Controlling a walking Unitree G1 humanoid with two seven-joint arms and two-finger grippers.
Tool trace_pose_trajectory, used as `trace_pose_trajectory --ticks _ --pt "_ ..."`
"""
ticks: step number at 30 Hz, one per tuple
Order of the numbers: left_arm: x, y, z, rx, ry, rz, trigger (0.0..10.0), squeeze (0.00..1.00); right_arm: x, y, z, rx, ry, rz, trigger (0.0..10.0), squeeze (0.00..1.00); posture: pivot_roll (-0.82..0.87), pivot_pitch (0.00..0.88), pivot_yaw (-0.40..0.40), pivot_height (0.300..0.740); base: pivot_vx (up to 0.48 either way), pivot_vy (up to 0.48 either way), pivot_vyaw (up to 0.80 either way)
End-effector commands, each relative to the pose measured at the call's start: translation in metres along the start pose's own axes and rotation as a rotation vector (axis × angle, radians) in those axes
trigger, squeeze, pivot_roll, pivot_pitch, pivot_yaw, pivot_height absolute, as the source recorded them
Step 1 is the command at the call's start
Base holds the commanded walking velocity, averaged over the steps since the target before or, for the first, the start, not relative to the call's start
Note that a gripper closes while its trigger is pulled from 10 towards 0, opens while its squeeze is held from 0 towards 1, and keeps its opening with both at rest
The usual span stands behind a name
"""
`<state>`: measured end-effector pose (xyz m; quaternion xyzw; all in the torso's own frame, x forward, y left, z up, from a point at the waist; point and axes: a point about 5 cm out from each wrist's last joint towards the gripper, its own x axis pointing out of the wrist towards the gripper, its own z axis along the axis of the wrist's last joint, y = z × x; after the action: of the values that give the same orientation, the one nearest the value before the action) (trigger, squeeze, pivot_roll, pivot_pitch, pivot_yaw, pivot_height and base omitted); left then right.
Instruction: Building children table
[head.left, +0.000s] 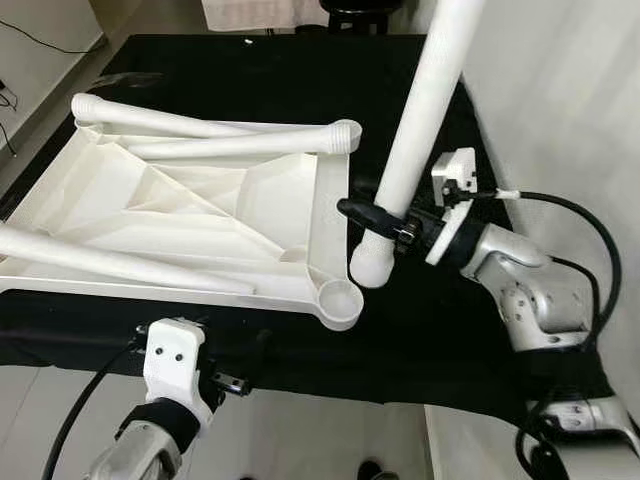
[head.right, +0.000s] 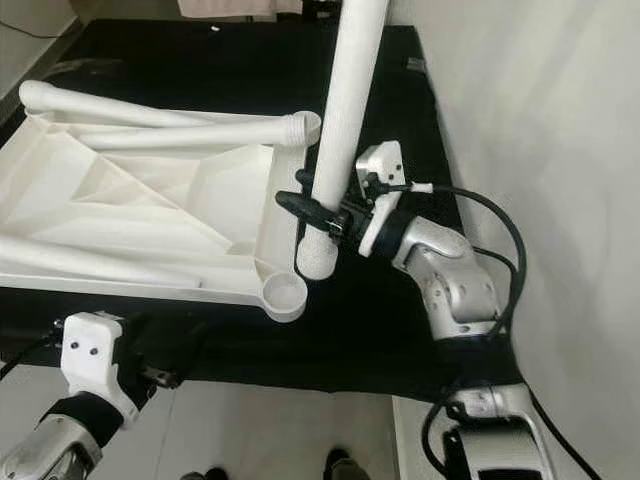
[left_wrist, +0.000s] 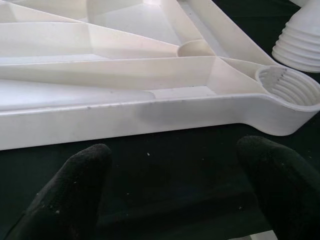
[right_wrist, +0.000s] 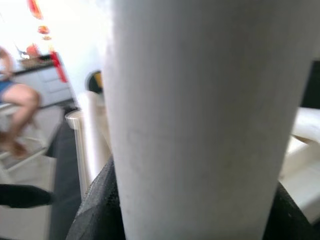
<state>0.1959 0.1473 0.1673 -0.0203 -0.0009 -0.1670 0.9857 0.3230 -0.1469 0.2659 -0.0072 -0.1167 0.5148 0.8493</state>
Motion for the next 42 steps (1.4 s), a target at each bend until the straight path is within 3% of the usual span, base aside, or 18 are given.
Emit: trace_pose_trajectory --ticks 1,2,4,19,27,36,42 --pt "-0.002 0.000 -0.005 0.009 0.033 -0.019 10.0 0.00 0.005 0.014 0.002 0.004 -0.010 0.104 10.0 0.00 -0.04 0.262 -0.007 0.740 0.000 0.000 0.00" --pt "-0.002 -0.002 -0.005 0.008 0.036 -0.041 10.0 0.00 0.005 0.028 -0.002 0.010 0.003 0.190 10.0 0.00 -0.03 0.258 -0.005 0.740 0.000 0.000 0.00" --pt "-0.003 -0.005 -0.006 0.015 0.044 -0.078 10.0 0.00 0.007 0.036 -0.006 0.021 0.012 0.232 10.0 0.00 -0.03 0.255 -0.001 0.740 0.000 0.000 0.00" --pt "-0.018 -0.018 -0.007 0.049 0.088 -0.173 10.0 0.00 0.002 0.048 -0.009 0.050 0.059 0.306 10.0 0.00 -0.03 0.257 0.004 0.740 0.000 0.000 0.00" --pt "-0.025 -0.021 -0.006 0.084 0.097 -0.155 10.0 0.00 -0.014 0.059 -0.010 0.081 0.125 0.442 10.0 0.00 -0.03 0.262 -0.003 0.740 0.000 0.000 0.00" --pt "-0.017 -0.017 0.001 0.096 0.064 -0.099 10.0 0.00 -0.002 0.045 -0.002 0.064 0.029 0.291 10.0 0.00 -0.03 0.262 -0.004 0.740 0.000 0.000 0.00" --pt "-0.021 -0.021 -0.004 0.074 0.094 -0.122 10.0 0.00 0.000 0.039 -0.002 0.056 0.016 0.221 10.0 0.00 -0.03 0.259 -0.003 0.740 0.000 0.000 0.00"
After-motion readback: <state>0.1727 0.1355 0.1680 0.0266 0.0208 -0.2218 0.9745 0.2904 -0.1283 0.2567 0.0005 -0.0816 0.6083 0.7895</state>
